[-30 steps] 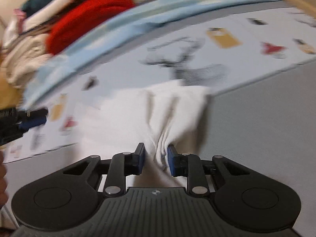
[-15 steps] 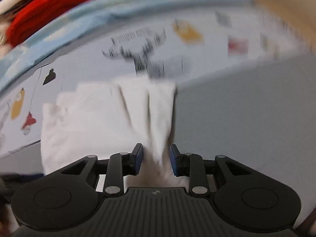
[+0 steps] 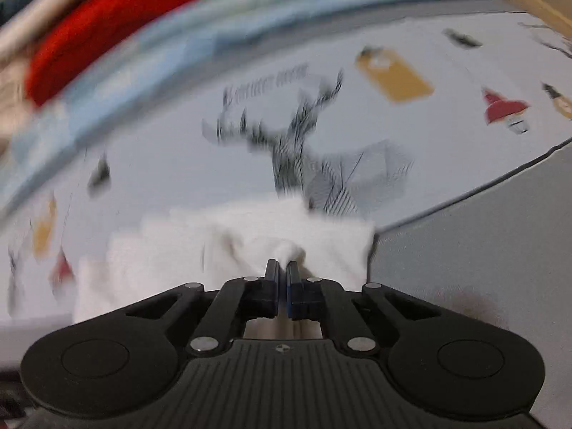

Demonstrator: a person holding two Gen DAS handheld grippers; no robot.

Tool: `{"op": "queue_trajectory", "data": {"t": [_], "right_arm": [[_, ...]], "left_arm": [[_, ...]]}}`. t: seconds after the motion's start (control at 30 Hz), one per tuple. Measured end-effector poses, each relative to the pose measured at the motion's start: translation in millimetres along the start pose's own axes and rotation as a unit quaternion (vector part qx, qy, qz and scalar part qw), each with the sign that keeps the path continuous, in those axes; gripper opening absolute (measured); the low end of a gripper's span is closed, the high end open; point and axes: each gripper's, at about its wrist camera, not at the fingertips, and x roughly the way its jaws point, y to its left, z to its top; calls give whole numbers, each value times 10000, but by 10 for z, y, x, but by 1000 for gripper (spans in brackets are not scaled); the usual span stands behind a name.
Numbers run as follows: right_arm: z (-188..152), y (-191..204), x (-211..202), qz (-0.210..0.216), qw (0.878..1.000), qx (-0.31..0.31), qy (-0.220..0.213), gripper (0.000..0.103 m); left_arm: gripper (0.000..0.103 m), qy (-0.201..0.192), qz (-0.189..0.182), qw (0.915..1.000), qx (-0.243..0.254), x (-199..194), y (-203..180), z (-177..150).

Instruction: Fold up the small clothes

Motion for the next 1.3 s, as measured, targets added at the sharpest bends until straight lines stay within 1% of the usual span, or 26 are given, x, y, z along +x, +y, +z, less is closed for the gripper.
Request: {"op": "queue_trajectory", "data": {"t": [0.03, 0.1, 0.13, 0.17, 0.23, 0.27, 0.3, 0.33, 0.37, 0.4, 0.43, 0.5, 0.57, 0.63, 0.7, 0.77, 0.87, 0.93, 0.97, 1.0, 1.1, 1.17, 1.2, 1.23, 1.27, 1.3], "right_arm": [[19, 7, -35, -76, 9998, -85, -149, 3], [27, -31, 32, -800, 9960, -362, -167, 0], [32, -103, 78, -1236, 9917, -337, -67, 1], [50, -212, 69, -1351, 9908, -41, 5, 5], [75, -361, -41, -745, 9959, 508, 79, 5], [60, -366, -91, -445, 9972, 583, 129, 11], [27, -325, -138, -145, 9983, 529, 200, 30], [-8, -274, -157, 118, 9986, 397, 331, 43], [-47, -221, -138, 273, 9981, 243, 496, 71], [-102, -167, -81, 318, 9967, 62, 745, 89], [-166, -129, 18, 286, 9941, -121, 1040, 92], [-271, -109, 184, 31, 9893, -345, 1420, 87], [-332, -119, 255, -72, 9884, -226, 1500, 85], [-299, -70, 249, 79, 9904, -165, 1371, 62], [-272, 64, 168, 125, 9938, -308, 1059, 37], [-221, 220, 109, 442, 9958, -432, 672, 33], [-132, 395, 85, 805, 9937, -739, 248, 36], [-88, 466, 60, 301, 9953, -918, 45, 54], [-83, 467, 33, 2, 9956, -932, -45, 62], [-74, 452, -16, -70, 9957, -913, -108, 60], [-103, 461, -145, 471, 9953, -840, -26, 57], [-237, 554, -16, 720, 9887, -1256, 397, 53], [-353, 587, 99, 450, 9843, -1559, 696, 49], [-444, 580, 194, 155, 9811, -1709, 899, 51], [-479, 531, 207, 95, 9825, -1592, 963, 55], [-459, 506, 157, 131, 9869, -1330, 901, 55]], "left_arm": [[62, -7, -11, 10000, -30, 21, -2, 17], [62, 14, -87, 9999, -139, 83, 5, 54], [62, 31, -110, 9998, -190, 111, 7, 67], [62, 44, -129, 9996, -236, 140, 11, 78], [63, 54, -193, 9992, -359, 194, 34, 97], [63, 58, -236, 9988, -434, 214, 49, 108], [63, 62, -291, 9981, -538, 242, 73, 123], [63, 61, -348, 9972, -652, 271, 100, 138], [63, 69, -419, 9959, -801, 313, 139, 151], [63, 90, -481, 9944, -941, 358, 171, 157], [63, 121, -552, 9926, -1072, 409, 198, 161], [63, 130, -719, 9897, -1228, 504, 214, 162], [62, 33, -786, 9903, -1147, 537, 178, 165], [41, -69, -681, 9924, -1027, 514, 148, 178], [32, -197, -678, 9930, -948, 428, 142, 222], [32, -559, -414, 9954, -661, 249, 108, 308], [36, -1127, -83, 9922, -531, -20, 174, 412], [49, -1534, 393, 9860, -529, -224, 260, 437], [52, -1630, 582, 9836, -502, -294, 277, 440], [53, -1656, 608, 9832, -468, -352, 301, 428], [45, -1342, 183, 9901, -371, -324, 298, 333], [45, -1042, 347, 9939, -105, -143, 259, 242], [46, -753, 553, 9956, 44, 17, 251, 184], [58, -531, 683, 9962, 103, 138, 262, 121], [60, -562, 703, 9959, 33, 142, 265, 95], [59, -596, 722, 9956, -61, 89, 237, 109]]}}
